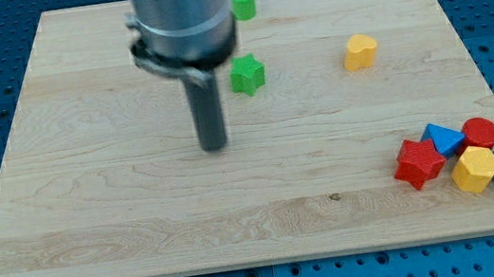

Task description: Push the green star bottom left to the yellow heart

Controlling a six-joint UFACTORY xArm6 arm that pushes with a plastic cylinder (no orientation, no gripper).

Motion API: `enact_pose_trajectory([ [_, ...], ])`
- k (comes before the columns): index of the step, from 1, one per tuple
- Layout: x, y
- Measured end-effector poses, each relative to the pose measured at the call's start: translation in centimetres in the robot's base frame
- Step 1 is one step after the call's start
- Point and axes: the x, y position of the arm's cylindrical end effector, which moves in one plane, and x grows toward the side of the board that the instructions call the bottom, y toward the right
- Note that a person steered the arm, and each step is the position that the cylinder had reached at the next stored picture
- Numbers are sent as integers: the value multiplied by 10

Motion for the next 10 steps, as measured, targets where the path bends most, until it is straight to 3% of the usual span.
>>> enact_pose_trajectory([
  [1, -79, 5],
  [2, -98, 67],
  [5, -49, 101],
  [10, 77, 128],
])
